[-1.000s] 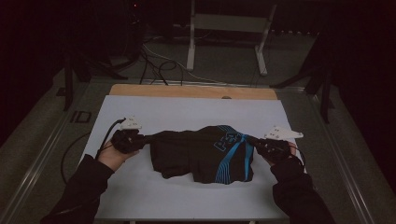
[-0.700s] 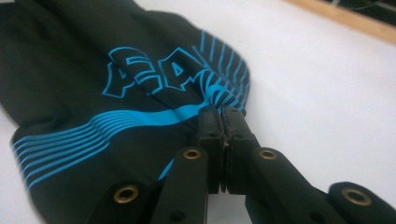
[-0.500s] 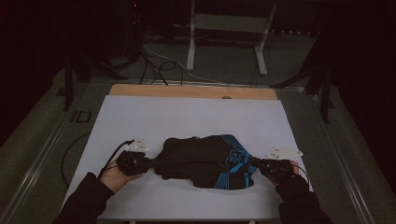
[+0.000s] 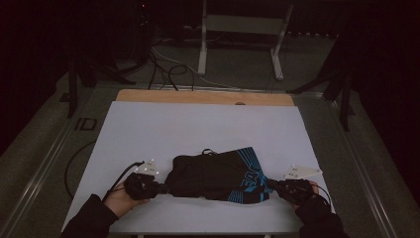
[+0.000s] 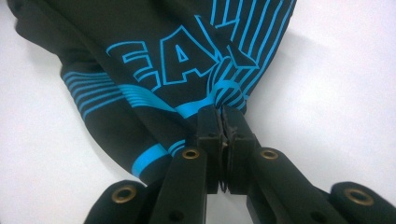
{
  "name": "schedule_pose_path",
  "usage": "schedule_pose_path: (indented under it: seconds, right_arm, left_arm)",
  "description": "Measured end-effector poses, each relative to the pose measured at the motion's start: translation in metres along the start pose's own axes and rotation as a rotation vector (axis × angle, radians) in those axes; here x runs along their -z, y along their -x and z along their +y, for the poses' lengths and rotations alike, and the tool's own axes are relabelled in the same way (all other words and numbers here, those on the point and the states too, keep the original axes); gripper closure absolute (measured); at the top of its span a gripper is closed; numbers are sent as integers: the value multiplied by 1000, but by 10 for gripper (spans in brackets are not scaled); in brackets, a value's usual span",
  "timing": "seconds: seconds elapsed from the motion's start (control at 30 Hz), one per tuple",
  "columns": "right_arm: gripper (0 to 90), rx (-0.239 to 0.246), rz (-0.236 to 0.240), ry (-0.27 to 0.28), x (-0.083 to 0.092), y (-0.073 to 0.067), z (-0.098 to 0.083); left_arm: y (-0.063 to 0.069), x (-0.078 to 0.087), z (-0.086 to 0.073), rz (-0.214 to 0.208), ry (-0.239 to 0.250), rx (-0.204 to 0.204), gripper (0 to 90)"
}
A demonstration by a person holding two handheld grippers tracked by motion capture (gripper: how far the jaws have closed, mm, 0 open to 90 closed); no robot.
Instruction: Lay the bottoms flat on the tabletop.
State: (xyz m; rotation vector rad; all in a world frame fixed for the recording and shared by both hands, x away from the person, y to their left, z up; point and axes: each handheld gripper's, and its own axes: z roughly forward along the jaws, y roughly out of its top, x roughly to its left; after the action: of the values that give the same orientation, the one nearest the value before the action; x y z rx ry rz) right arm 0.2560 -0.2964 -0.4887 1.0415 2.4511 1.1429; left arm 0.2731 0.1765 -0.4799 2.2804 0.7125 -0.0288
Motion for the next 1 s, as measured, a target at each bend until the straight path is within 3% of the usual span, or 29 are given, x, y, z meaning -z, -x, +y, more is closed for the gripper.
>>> schedule_pose_path:
  seconds: [0.1, 0.13, 0.17, 0.2, 0.23, 0.27, 0.4, 0.53, 0.57, 0.67, 0.7, 0.8, 0.83, 0.9, 0.97, 1.0]
  right_arm:
    - [877, 3, -3, 8, 1, 0, 4]
    - [866, 12, 1, 15, 1, 0, 7]
    - [866, 12, 1, 15, 1, 0, 7]
    - [778, 17, 6, 36, 2, 1, 12]
    - [778, 11, 3, 52, 3, 2, 15]
    - [678, 6, -5, 72, 4, 4, 19]
    - [594, -31, -28, 133, 8, 11, 40]
    - [516, -58, -50, 142, 3, 17, 56]
    - [490, -75, -49, 140, -5, 20, 64]
    - [478, -82, -61, 127, -16, 22, 69]
    - [470, -106, -53, 103, -29, 26, 70]
    - [455, -110, -77, 68, -42, 29, 68]
    - [451, -129, -112, 39, -51, 34, 64]
    - [442, -139, -119, 24, -55, 38, 62]
    - [437, -188, -102, -11, -66, 45, 54]
    - [437, -188, -102, -11, -66, 45, 54]
  left_arm:
    - [-3, 8, 5, 4, 36, 13, 797]
    - [-5, 14, 9, 9, 67, 27, 678]
    - [-5, 14, 9, 9, 67, 27, 620]
    - [-6, 17, 11, 19, 78, 29, 536]
    - [-6, 19, 13, 31, 79, 31, 462]
    - [-7, 21, 14, 35, 76, 29, 407]
    - [-9, 23, 17, 73, 88, 31, 232]
    - [-13, 19, 17, 73, 104, 48, 143]
    - [-15, 18, 16, 58, 106, 54, 35]
    - [-23, 16, 14, 48, 127, 81, 15]
    - [-26, 15, 13, 51, 129, 90, 26]
    - [-34, 14, 9, 75, 125, 113, 63]
    - [-37, 14, 8, 77, 124, 119, 145]
    - [-41, 13, 6, 87, 107, 98, 159]
    - [-46, 10, 4, 85, 92, 103, 211]
    - [-48, 9, 3, 73, 90, 102, 211]
